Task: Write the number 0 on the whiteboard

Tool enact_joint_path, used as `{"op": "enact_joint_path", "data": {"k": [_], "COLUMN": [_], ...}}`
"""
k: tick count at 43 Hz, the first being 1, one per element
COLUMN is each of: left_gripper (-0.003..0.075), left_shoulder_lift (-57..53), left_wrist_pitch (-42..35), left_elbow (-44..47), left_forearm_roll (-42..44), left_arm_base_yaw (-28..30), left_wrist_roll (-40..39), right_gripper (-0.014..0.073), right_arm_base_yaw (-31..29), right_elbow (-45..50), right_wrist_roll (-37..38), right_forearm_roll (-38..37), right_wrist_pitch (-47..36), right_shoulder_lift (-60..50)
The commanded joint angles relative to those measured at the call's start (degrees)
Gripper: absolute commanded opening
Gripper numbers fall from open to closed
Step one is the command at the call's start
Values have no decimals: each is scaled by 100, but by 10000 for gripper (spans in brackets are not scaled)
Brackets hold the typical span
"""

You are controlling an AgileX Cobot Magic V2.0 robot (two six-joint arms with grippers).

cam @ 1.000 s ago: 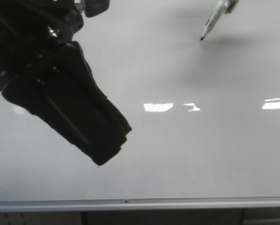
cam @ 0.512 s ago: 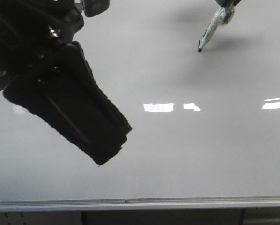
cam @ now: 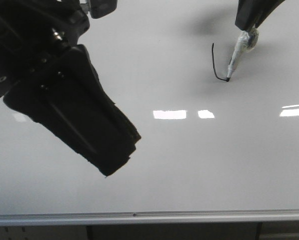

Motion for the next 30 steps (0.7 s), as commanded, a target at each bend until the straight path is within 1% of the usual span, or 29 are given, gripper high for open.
{"op": "enact_joint_path", "data": {"k": [1, 12, 30], "left_gripper": [-20, -20, -20], "left_shoulder_lift": [-206, -206, -206], "left_wrist_pitch": [96, 96, 96], "left_elbow": [-164, -164, -164], "left_forearm_roll": [-359, -359, -359], "left_arm_base_yaw": [-39, -39, -39], "left_wrist_roll": [-24, -24, -24], "right_gripper": [-67, -67, -67], "right_arm_base_yaw": [-153, -371, -371], "right_elbow": [-177, -183, -188], "right_wrist_roll": [78, 90, 196], "right_forearm_roll": [-282, -287, -227], "right_wrist_pitch": [-276, -474, -1420], "right_shoulder_lift": [-219, -328, -548]}}
